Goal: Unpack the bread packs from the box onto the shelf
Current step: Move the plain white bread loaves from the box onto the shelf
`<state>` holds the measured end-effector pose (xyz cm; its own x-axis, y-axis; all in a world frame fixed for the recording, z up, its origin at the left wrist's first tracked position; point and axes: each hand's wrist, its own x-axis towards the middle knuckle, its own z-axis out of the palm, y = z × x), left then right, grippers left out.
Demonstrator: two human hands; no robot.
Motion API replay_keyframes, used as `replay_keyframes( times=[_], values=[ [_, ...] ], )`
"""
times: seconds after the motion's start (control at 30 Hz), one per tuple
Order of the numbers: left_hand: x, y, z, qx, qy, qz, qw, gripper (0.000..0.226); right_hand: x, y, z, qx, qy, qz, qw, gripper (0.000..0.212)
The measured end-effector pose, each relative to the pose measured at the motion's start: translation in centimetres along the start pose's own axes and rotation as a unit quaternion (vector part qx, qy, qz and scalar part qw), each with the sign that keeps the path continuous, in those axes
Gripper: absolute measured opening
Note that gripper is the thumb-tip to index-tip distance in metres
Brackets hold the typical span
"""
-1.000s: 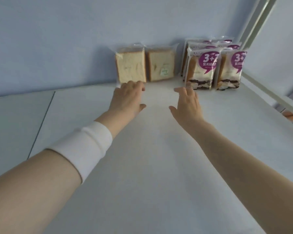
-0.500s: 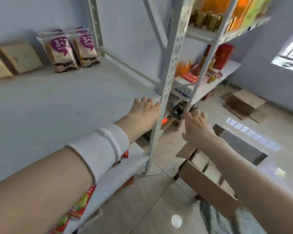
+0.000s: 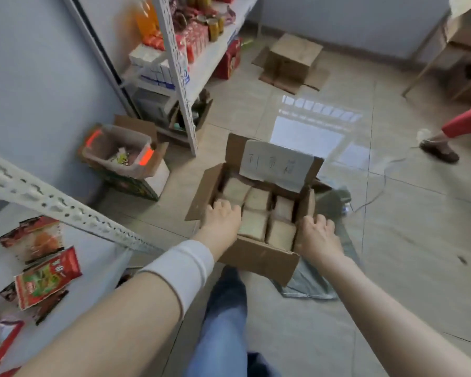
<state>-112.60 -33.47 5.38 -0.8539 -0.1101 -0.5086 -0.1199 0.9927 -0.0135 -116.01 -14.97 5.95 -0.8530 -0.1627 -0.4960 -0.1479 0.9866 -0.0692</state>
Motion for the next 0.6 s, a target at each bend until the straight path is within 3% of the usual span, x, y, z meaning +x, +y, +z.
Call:
replay_keyframes(
  times=[0.13, 0.27, 0.43, 0.6],
  values=[
    [10.0, 1.1, 4.4, -0.086, -0.084, -0.016, 0.993, 0.052, 7.9, 1.3, 5.5, 0.071, -0.055, 0.070, 0.994, 0.038],
    [19.1, 2.4, 10.5, -0.231, -0.157, -0.101, 0.955, 0.060, 16.1, 2.2, 12.1, 0.186, -0.110, 0.167, 0.962, 0.052],
    [27.5, 4.0, 18.2, -0.350, -0.145, -0.190, 0.906, 0.066, 24.1, 2.6, 20.4, 0.313, -0.162, 0.343, 0.871, 0.077],
    [29.9, 5.7, 21.2, -0.453, -0.074, -0.256, 0.851, 0.080, 27.8, 1.8, 24.3, 0.383, -0.137, 0.460, 0.789, 0.073]
  ],
)
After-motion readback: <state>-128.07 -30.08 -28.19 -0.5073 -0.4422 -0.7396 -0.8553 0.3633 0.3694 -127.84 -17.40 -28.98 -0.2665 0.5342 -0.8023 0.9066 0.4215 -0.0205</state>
